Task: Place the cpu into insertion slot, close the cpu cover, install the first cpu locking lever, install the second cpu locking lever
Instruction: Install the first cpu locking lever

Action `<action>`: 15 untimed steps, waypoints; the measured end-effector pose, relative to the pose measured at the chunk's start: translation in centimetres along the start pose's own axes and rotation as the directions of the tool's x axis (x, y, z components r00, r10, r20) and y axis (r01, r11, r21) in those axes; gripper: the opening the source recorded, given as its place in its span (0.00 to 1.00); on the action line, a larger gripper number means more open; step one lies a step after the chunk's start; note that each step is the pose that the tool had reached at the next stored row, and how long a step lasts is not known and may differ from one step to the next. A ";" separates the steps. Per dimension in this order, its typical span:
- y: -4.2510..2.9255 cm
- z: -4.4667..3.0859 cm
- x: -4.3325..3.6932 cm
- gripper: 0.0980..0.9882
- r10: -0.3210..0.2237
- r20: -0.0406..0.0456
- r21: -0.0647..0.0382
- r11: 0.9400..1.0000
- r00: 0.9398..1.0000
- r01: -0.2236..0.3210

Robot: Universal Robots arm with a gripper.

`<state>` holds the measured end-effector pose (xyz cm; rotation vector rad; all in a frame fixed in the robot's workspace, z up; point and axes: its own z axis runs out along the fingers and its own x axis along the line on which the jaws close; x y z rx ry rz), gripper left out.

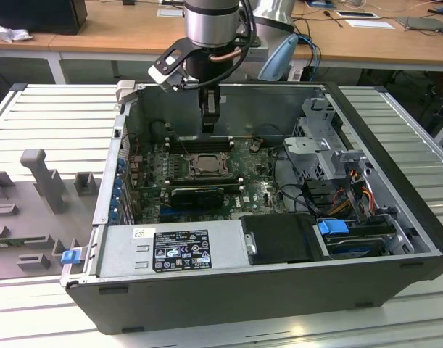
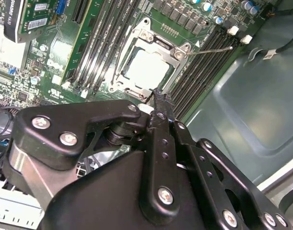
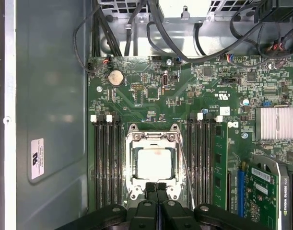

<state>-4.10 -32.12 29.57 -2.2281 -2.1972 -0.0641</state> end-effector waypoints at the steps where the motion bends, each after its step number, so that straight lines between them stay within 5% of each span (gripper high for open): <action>1: 0.00 -0.08 0.00 0.01 0.000 0.000 0.000 1.000 1.000 0.000; 5: 0.01 -0.64 0.03 0.01 0.000 0.000 0.000 1.000 1.000 0.000; 7: 0.01 -0.63 0.02 0.01 -0.058 -0.001 0.002 0.998 0.998 0.058; 15: 0.01 -0.57 0.02 0.01 -0.226 -0.006 0.008 0.974 0.974 0.226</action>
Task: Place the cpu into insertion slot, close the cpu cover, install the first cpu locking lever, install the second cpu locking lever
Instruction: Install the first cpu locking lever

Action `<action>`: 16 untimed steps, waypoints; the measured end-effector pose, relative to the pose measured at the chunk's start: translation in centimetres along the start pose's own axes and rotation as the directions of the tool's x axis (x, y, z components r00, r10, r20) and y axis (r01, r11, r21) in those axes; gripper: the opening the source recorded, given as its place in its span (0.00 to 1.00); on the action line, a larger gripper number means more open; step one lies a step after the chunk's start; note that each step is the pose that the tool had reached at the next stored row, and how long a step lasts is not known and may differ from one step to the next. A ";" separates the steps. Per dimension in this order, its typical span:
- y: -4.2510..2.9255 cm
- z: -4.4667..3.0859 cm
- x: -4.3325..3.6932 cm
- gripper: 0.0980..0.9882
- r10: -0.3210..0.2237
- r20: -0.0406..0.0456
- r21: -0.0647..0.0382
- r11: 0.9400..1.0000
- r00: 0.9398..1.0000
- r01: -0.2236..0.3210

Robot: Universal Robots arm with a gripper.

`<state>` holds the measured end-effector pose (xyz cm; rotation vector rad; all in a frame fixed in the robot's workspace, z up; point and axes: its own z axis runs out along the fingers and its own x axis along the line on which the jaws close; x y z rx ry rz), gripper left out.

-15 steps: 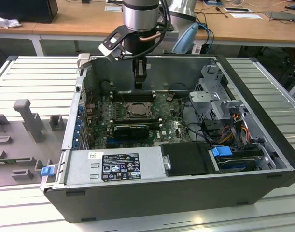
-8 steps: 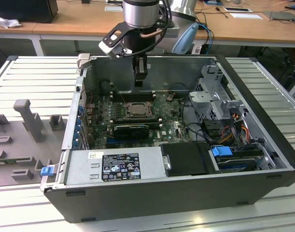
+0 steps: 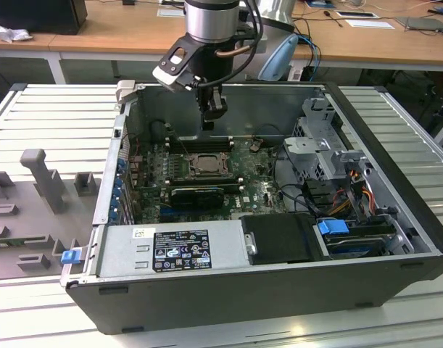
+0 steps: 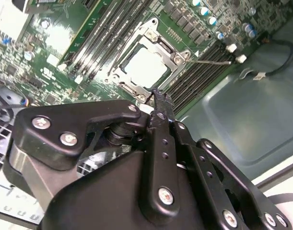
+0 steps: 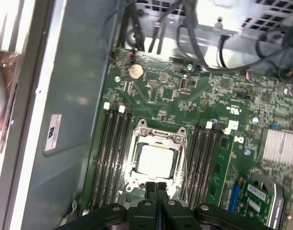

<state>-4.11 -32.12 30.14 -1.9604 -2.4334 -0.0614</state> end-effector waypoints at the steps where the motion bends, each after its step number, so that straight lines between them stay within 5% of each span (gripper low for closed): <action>1: 0.00 0.00 0.00 0.01 -0.007 0.000 0.000 1.000 1.000 0.007; 16: 0.00 0.00 0.00 0.01 -0.150 -0.003 0.005 0.989 0.989 0.150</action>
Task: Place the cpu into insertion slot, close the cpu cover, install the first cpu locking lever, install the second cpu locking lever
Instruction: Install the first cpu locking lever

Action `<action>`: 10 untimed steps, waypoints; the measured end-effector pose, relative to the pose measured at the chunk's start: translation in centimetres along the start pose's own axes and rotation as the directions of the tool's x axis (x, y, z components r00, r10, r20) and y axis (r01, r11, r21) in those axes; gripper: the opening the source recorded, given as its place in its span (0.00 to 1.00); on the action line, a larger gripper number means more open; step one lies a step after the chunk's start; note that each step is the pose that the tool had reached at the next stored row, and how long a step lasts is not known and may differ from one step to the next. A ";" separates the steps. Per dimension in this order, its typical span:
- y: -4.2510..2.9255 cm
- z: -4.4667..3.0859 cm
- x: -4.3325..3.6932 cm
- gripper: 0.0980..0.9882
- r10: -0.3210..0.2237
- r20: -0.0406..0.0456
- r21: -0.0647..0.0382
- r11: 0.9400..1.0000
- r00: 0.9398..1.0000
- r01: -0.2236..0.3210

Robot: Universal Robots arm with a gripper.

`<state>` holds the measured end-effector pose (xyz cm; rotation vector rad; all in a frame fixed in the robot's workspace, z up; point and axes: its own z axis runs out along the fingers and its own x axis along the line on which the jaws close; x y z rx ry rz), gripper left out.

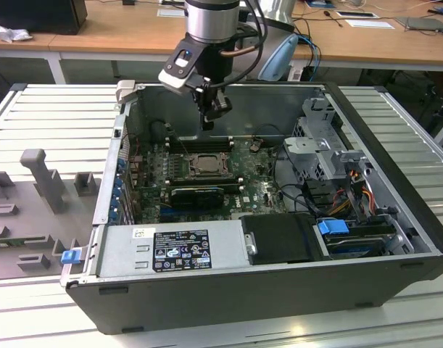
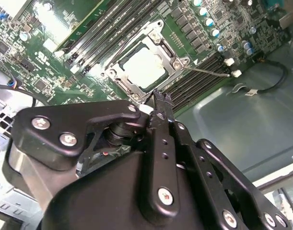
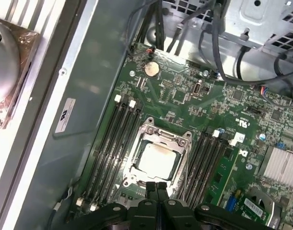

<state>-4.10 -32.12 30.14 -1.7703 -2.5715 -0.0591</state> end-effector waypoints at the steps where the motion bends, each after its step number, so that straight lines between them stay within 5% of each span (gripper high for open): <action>1: 0.00 0.00 0.00 0.01 -0.005 0.000 0.000 1.000 1.000 0.005; 10: 0.00 0.00 0.00 0.01 -0.072 -0.002 0.003 0.997 0.997 0.072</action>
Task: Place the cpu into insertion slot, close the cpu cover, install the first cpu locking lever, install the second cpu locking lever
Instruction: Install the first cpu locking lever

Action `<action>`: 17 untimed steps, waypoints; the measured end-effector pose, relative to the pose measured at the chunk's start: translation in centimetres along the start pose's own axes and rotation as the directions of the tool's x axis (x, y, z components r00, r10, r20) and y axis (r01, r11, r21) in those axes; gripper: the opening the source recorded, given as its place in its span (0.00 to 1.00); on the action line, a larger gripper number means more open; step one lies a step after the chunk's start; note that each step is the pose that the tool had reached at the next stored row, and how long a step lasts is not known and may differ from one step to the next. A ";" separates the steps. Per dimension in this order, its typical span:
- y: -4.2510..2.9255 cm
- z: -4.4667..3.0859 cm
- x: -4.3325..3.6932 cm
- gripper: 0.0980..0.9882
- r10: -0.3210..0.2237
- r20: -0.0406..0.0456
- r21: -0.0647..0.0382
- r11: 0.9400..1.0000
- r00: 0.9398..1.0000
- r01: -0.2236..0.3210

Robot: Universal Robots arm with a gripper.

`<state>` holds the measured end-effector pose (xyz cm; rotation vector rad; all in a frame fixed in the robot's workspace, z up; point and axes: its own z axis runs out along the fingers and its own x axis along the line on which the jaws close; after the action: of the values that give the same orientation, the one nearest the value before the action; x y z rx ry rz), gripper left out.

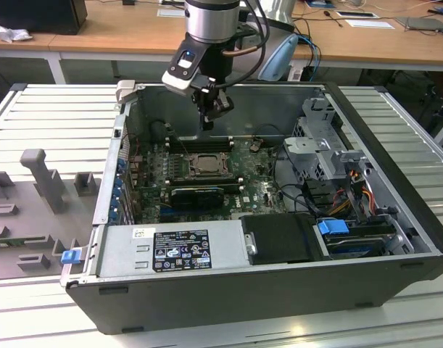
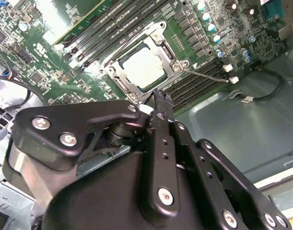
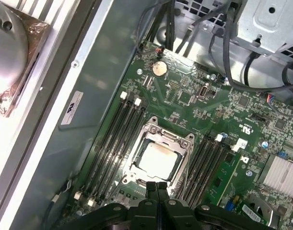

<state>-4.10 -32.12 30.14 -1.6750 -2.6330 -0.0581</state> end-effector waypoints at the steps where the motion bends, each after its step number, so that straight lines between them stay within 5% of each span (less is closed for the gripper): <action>1: 0.00 0.00 0.00 0.01 -0.005 0.000 0.000 1.000 1.000 0.005; 10: 0.00 0.00 0.00 0.01 -0.083 -0.002 0.003 0.997 0.997 0.083; 12: 0.00 0.03 0.00 0.01 -0.131 -0.003 0.005 0.991 0.991 0.131; 14: 0.00 0.14 -0.01 0.01 -0.202 -0.004 0.006 0.979 0.979 0.202; 17: 0.00 0.27 -0.01 0.01 -0.235 -0.002 0.004 0.972 0.972 0.235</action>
<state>-4.10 -32.12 29.87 -1.3519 -2.8137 -0.0580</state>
